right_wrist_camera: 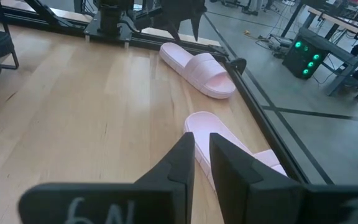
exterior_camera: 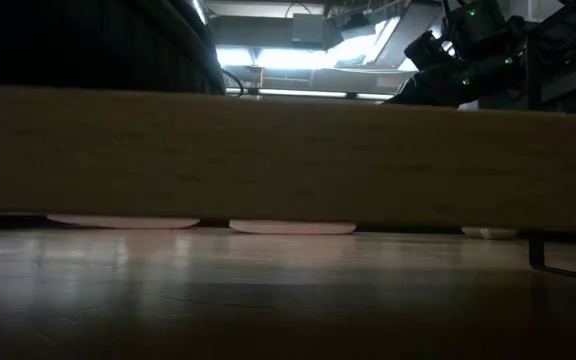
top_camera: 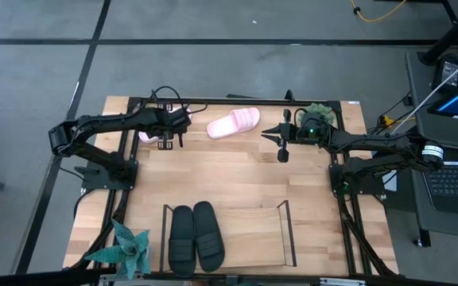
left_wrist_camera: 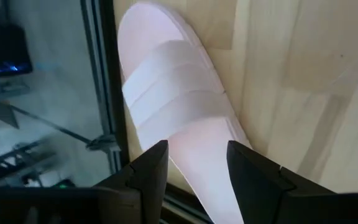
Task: Pick and place slides into the shelf
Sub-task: Put the right pink slide on the shelf
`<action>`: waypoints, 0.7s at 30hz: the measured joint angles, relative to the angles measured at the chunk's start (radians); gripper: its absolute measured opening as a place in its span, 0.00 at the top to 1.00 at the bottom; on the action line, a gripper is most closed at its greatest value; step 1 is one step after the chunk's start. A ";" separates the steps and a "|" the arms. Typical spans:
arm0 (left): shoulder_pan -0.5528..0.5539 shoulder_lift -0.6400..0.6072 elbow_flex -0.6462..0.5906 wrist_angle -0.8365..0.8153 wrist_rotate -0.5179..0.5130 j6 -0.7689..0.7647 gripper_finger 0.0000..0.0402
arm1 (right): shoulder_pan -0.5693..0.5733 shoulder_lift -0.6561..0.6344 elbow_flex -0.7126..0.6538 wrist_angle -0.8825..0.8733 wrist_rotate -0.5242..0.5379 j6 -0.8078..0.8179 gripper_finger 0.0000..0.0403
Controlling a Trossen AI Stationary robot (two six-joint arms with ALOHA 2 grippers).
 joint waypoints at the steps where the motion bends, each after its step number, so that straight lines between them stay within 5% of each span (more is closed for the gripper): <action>1: -0.006 0.000 -0.009 0.012 -0.002 0.005 0.61 | 0.000 0.000 0.000 0.000 0.000 0.000 0.87; 5: -0.014 0.000 -0.074 0.034 -0.026 0.009 0.61 | 0.000 0.000 0.000 0.000 0.000 0.000 0.87; 10: -0.017 0.000 -0.133 0.045 -0.201 0.010 0.61 | 0.000 0.000 0.000 0.000 0.000 0.000 0.87; 21: -0.017 0.000 -0.140 0.201 -0.122 0.079 0.61 | 0.000 0.000 0.000 0.000 0.000 0.000 0.87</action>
